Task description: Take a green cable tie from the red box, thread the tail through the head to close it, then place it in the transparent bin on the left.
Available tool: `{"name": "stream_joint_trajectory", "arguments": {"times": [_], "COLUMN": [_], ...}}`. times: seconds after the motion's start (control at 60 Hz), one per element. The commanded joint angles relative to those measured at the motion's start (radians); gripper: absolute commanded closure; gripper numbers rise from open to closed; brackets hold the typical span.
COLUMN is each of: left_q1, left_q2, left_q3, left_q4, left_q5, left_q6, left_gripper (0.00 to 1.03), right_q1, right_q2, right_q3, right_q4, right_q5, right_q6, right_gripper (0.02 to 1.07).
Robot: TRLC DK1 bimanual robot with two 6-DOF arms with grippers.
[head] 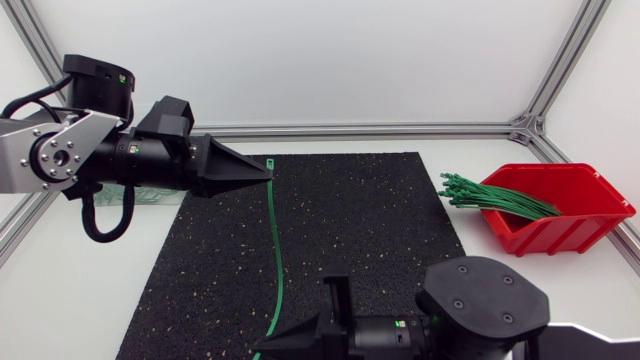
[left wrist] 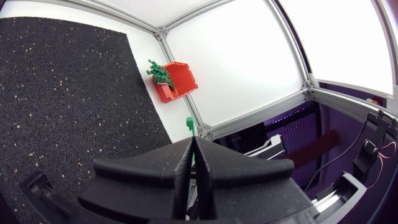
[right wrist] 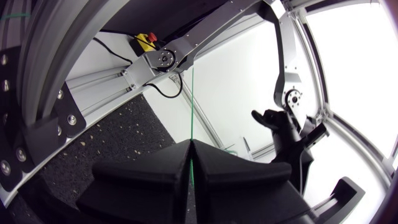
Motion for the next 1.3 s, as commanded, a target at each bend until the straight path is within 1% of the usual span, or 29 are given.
{"name": "stream_joint_trajectory", "arguments": {"times": [0.0, 0.033, 0.05, 0.067, 0.15, 0.2, 0.317, 0.35, 0.433, 0.5, 0.567, 0.667, 0.767, 0.8, 0.867, 0.95, 1.117, 1.283], "left_q1": [-0.011, -0.011, -0.011, -0.011, -0.014, -0.019, -0.027, -0.027, -0.03, -0.034, -0.041, -0.048, -0.053, -0.056, -0.062, -0.07, -0.096, -0.114], "left_q2": [-0.034, -0.039, -0.04, -0.043, -0.054, -0.062, -0.08, -0.088, -0.109, -0.125, -0.143, -0.183, -0.214, -0.223, -0.24, -0.258, -0.306, -0.373], "left_q3": [-0.027, -0.03, -0.031, -0.033, -0.043, -0.051, -0.065, -0.068, -0.079, -0.086, -0.102, -0.125, -0.139, -0.145, -0.155, -0.168, -0.203, -0.234], "left_q4": [-0.013, -0.015, -0.015, -0.015, -0.015, -0.015, -0.015, -0.013, -0.01, -0.006, 0.006, 0.026, 0.031, 0.036, 0.043, 0.054, 0.092, 0.14], "left_q5": [-0.004, -0.005, -0.005, -0.005, -0.012, -0.016, -0.021, -0.022, -0.025, -0.027, -0.035, -0.05, -0.053, -0.056, -0.07, -0.076, -0.11, -0.137], "left_q6": [0.017, 0.017, 0.017, 0.017, 0.017, 0.017, 0.022, 0.023, 0.028, 0.028, 0.03, 0.03, 0.03, 0.03, 0.03, 0.028, 0.016, -0.021], "left_gripper": [0.99, 0.99, 0.99, 0.99, 0.99, 0.99, 0.99, 0.99, 0.99, 0.99, 0.99, 0.99, 0.99, 0.99, 0.99, 0.99, 0.99, 0.99], "right_q1": [0.003, 0.006, 0.006, 0.003, 0.003, 0.003, 0.004, 0.006, 0.0, -0.003, -0.005, -0.006, -0.026, -0.039, -0.065, -0.095, -0.121, -0.138], "right_q2": [-0.035, -0.063, -0.083, -0.099, -0.098, -0.099, -0.092, -0.09, -0.092, -0.101, -0.115, -0.118, -0.116, -0.116, -0.121, -0.13, -0.133, -0.15], "right_q3": [0.048, 0.085, 0.103, 0.117, 0.128, 0.138, 0.221, 0.238, 0.253, 0.26, 0.27, 0.306, 0.358, 0.372, 0.388, 0.407, 0.436, 0.459], "right_q4": [-0.092, -0.221, -0.318, -0.376, -0.359, -0.372, -0.53, -0.559, -0.565, -0.569, -0.591, -0.654, -0.744, -0.754, -0.755, -0.755, -0.755, -0.757], "right_q5": [0.004, 0.012, -0.003, -0.011, 0.0, -0.011, -0.006, -0.008, -0.006, -0.008, -0.016, -0.08, -0.212, -0.264, -0.332, -0.39, -0.474, -0.52], "right_q6": [0.156, 0.195, 0.208, 0.205, 0.279, 0.323, 0.461, 0.495, 0.67, 0.765, 0.917, 1.02, 1.104, 1.15, 1.265, 1.376, 1.508, 1.606], "right_gripper": [1.01, 1.01, 1.01, 1.01, 1.01, 1.01, 1.01, 1.01, 1.01, 1.01, 1.01, 1.01, 1.01, 1.01, 1.01, 1.01, 1.01, 1.01]}}
